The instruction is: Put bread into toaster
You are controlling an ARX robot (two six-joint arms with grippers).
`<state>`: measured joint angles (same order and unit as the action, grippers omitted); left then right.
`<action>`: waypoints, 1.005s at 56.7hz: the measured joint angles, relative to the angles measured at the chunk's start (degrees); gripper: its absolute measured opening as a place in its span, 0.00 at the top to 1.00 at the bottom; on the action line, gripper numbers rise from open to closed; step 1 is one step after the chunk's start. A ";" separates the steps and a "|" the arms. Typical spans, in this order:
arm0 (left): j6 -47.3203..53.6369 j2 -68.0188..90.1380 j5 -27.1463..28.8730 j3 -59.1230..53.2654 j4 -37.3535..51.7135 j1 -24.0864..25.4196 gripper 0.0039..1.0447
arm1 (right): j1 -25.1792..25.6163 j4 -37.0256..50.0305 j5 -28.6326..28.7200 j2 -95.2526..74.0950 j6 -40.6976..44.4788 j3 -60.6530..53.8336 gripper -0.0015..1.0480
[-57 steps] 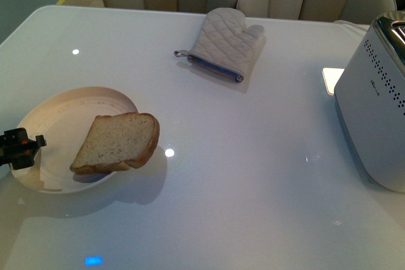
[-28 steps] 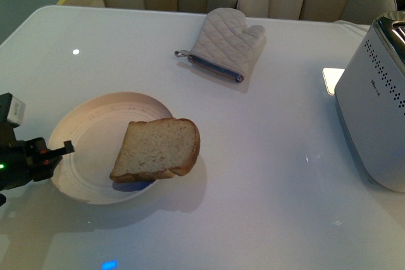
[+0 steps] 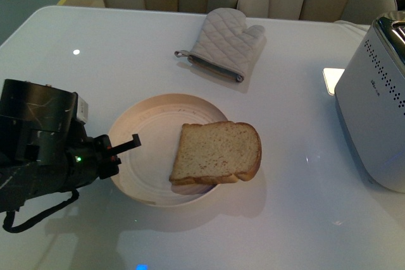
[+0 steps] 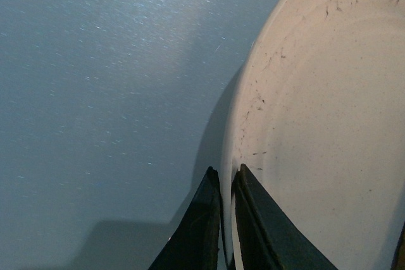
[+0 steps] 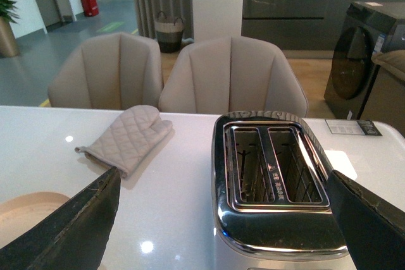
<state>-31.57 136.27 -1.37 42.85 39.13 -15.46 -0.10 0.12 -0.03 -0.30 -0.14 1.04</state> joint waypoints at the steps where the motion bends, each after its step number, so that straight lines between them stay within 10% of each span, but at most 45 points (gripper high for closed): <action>1: -0.72 0.07 0.22 0.15 -0.11 -0.50 0.96 | 0.02 0.00 0.00 0.00 0.00 0.00 0.09; 33: -7.13 0.59 1.38 0.59 1.25 -6.25 0.96 | 0.00 0.00 0.00 0.00 -0.02 0.00 0.09; 57: -6.12 -6.69 -1.03 -8.63 7.02 1.36 0.35 | 0.02 0.00 0.02 0.00 0.00 0.00 0.09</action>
<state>-37.69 129.58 -2.39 34.22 46.15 -14.11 -0.08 0.12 -0.01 -0.30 -0.14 1.04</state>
